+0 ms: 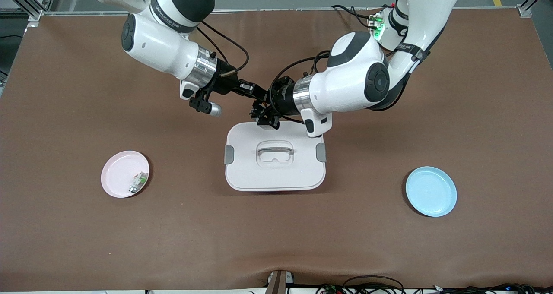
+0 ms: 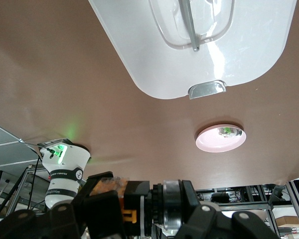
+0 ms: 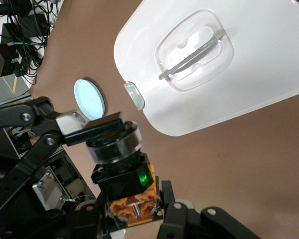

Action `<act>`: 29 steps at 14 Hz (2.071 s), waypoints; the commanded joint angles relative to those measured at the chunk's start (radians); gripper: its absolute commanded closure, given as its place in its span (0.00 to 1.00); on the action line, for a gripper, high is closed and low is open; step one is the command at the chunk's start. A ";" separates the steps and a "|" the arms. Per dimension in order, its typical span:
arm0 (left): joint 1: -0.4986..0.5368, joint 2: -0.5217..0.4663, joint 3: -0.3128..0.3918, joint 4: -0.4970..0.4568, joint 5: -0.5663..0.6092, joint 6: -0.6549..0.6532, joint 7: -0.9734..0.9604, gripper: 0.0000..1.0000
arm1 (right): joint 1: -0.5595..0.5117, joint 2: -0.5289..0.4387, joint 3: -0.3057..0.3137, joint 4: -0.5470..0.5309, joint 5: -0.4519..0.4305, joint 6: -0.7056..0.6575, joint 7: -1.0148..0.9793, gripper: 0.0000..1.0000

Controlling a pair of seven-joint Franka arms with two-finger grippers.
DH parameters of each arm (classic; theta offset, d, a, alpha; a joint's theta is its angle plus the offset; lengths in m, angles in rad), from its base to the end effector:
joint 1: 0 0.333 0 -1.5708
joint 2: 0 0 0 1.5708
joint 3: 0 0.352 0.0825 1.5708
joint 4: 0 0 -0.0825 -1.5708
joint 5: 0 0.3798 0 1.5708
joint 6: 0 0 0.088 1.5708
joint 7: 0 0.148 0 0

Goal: Transfer orange switch to right arm and place
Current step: 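Grasp the orange switch with the right gripper above the white box, then open the left gripper and withdraw it while the right gripper pulls away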

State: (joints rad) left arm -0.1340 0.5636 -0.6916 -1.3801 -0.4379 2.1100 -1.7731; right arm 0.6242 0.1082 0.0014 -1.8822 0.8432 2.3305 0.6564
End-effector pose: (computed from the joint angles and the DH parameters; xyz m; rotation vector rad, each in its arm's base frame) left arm 0.5594 -0.4902 0.4865 2.0600 1.5021 -0.8567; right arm 0.4977 0.4025 0.4988 -2.3034 0.6208 0.2049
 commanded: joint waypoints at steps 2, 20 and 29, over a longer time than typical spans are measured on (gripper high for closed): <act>0.004 0.001 0.003 0.019 0.008 0.007 -0.020 0.84 | 0.009 0.005 -0.006 0.011 0.005 -0.005 0.002 1.00; 0.146 -0.044 0.007 0.019 0.461 -0.008 0.179 0.00 | -0.070 -0.012 -0.014 0.009 -0.510 -0.223 -0.237 0.98; 0.454 -0.045 0.007 0.018 0.657 -0.103 0.682 0.00 | -0.348 -0.005 -0.014 0.008 -0.647 -0.392 -0.957 0.99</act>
State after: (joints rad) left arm 0.2693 0.5379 -0.6741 -1.3545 0.1947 2.0346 -1.1897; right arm 0.3632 0.1110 -0.0272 -1.8749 0.2122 1.9580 -0.1295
